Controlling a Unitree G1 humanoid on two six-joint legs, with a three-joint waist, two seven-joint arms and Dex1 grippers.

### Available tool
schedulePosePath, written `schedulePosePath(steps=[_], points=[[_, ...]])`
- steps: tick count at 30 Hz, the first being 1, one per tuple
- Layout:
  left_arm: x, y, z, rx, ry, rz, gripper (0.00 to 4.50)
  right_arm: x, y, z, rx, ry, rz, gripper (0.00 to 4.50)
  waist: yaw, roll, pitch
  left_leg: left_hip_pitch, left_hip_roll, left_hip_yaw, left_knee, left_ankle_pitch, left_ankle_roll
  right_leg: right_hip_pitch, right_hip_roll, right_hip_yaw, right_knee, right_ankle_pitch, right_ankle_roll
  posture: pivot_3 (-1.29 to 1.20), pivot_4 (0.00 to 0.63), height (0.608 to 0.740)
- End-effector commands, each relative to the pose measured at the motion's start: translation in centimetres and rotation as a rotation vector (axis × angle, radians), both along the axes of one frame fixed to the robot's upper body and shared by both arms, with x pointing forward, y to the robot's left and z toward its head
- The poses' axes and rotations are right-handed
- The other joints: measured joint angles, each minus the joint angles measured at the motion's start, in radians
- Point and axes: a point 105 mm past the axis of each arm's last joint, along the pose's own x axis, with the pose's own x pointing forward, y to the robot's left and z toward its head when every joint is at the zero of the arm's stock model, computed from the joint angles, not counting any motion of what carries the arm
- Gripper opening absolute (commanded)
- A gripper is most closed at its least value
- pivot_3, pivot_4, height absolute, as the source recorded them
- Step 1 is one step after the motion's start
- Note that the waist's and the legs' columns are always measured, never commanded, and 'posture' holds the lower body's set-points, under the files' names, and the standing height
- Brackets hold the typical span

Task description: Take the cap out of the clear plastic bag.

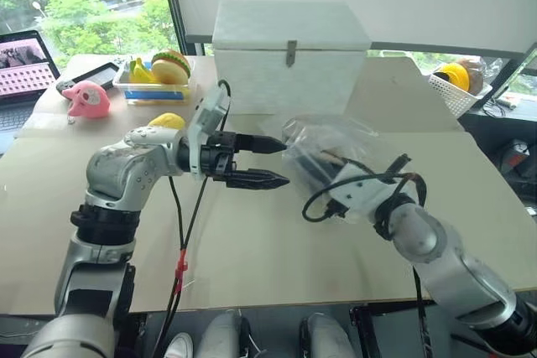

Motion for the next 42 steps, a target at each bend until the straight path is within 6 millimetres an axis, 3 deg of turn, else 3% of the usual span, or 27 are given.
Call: schedulePosePath(steps=[1,4,7,11,14,16,24,30,33,39,42], points=[[0.8,-0.1,1.6,-0.023,-0.039,0.014,4.45,-2.0,0.6,-7.4,-0.207,0.244,0.113,0.0,0.0,-0.001,-0.001,0.001,0.0,0.0,0.0,0.0,0.0,0.0,0.0,0.0,0.0,0.0,0.0,0.0,0.15,0.723],[1.5,-0.2,2.4,-0.038,-0.057,0.027,4.45,-2.5,0.8,-9.1,-0.305,0.25,0.16,0.0,0.0,-0.006,-0.004,0.004,0.0,-0.001,0.0,-0.002,-0.001,0.001,0.0,0.0,-0.001,0.0,0.0,0.0,0.15,0.723],[2.3,-0.9,1.7,0.025,-0.112,0.057,4.45,-2.4,1.1,-9.9,-0.34,0.248,0.177,0.0,0.0,-0.011,-0.013,0.006,0.0,-0.001,0.0,-0.005,-0.007,0.002,-0.001,0.0,-0.001,0.0,0.0,0.0,0.15,0.723],[1.0,-1.8,-1.7,0.203,-0.195,-0.024,4.45,-1.8,1.0,-9.4,-0.343,0.238,0.163,0.0,0.0,-0.011,-0.019,0.007,0.001,-0.001,-0.001,-0.006,-0.01,0.003,-0.001,0.001,-0.001,0.0,-0.001,0.0,0.15,0.723],[-0.4,-1.2,-5.5,0.356,-0.236,-0.107,4.45,-1.4,0.8,-8.7,-0.316,0.23,0.136,0.0,-0.001,-0.01,-0.02,0.007,0.001,-0.001,-0.001,-0.007,-0.011,0.003,-0.001,0.002,-0.001,0.001,-0.002,0.0,0.15,0.723],[-0.8,-1.1,-6.5,0.385,-0.238,-0.133,4.45,-1.3,0.7,-8.4,-0.304,0.226,0.127,0.0,0.001,-0.008,-0.021,0.008,0.002,-0.001,-0.002,-0.008,-0.012,0.002,-0.002,0.002,-0.002,0.001,-0.005,0.0,0.15,0.723],[3.9,-2.1,-7.1,0.418,-0.403,0.148,4.45,-1.1,1.0,-6.7,-0.263,0.196,0.111,0.0,0.025,-0.008,-0.021,0.007,0.002,-0.002,-0.002,-0.012,-0.004,0.001,-0.003,0.002,-0.004,0.001,-0.004,0.0,0.15,0.723],[6.1,-2.9,-5.9,0.333,-0.365,0.295,4.45,-1.4,0.5,-7.5,-0.267,0.222,0.092,0.0,0.024,-0.008,-0.021,0.004,0.002,-0.002,-0.002,-0.012,-0.004,0.0,-0.002,0.001,-0.004,0.002,-0.006,0.0,0.15,0.723],[6.4,-3.2,-5.9,0.311,-0.331,0.326,3.68,-1.4,0.5,-7.4,-0.258,0.222,0.086,0.0,0.027,-0.008,-0.021,0.005,0.002,-0.002,-0.002,-0.012,-0.003,0.001,-0.002,0.001,-0.004,0.002,-0.006,0.0,0.15,0.723],[6.6,-3.5,-5.7,0.304,-0.333,0.334,1.54,-1.4,0.2,-7.5,-0.251,0.226,0.069,0.0,0.03,-0.008,-0.021,0.003,0.002,-0.003,-0.002,-0.012,-0.004,0.0,-0.002,0.0,-0.005,0.001,-0.004,0.0,0.15,0.723],[6.7,-3.5,-5.6,0.303,-0.33,0.34,0.8,-1.5,0.3,-7.5,-0.247,0.227,0.068,0.0,0.031,-0.007,-0.02,0.003,0.002,-0.003,-0.002,-0.012,-0.004,0.0,-0.002,-0.001,-0.005,0.001,-0.004,0.0,0.15,0.723]])
